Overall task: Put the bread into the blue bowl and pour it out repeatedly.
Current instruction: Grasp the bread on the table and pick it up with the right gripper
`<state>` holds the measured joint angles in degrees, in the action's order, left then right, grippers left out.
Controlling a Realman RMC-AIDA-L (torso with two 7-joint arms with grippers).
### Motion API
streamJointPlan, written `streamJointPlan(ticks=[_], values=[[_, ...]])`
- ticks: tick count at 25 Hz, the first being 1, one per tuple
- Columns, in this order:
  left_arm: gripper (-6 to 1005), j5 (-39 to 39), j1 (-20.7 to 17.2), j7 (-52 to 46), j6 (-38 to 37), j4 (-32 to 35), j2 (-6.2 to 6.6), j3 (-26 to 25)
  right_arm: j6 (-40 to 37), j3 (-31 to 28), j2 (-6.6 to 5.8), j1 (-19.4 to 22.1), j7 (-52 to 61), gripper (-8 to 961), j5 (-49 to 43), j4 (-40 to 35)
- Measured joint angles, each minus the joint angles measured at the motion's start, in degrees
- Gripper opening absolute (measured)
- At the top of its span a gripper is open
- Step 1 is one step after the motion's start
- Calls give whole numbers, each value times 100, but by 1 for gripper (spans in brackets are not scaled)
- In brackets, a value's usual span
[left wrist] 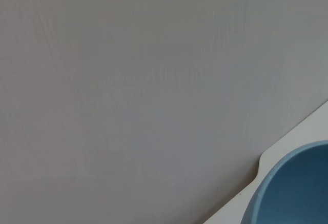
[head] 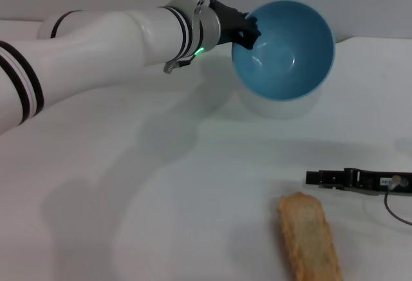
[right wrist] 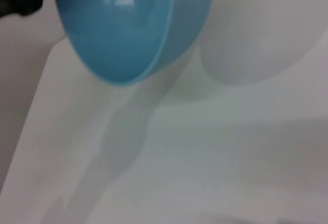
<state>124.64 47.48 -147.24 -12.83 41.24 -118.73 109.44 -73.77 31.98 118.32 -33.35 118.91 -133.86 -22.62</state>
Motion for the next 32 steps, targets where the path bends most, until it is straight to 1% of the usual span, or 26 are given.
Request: streamJointPlan(ticks=[3,7,11,19,25,30,32], values=[[0,-4,-2,-1,2,0,0,-28,-6,141,-2,-11,204,509,-38,50],[-1,-22,-8,-3,4,21,-8,-3,-6,520,-7,51,654,509,-134,11],[-1,-37,24,-5,14,13,-23,30,-33,541,-9,82,701,509,-102,28],[-1,-158,-2,-7,50,-11,-22,81,54,598,52,-135,663,510,39,290],[0,-194,-10,-7,53,-13,-11,102,34,620,23,-184,663,473,9,361],[0,-218,-12,-7,53,-19,-1,102,19,818,15,-171,670,443,2,363],[0,-221,-16,-7,53,-20,0,102,9,873,27,-160,653,353,17,344]])
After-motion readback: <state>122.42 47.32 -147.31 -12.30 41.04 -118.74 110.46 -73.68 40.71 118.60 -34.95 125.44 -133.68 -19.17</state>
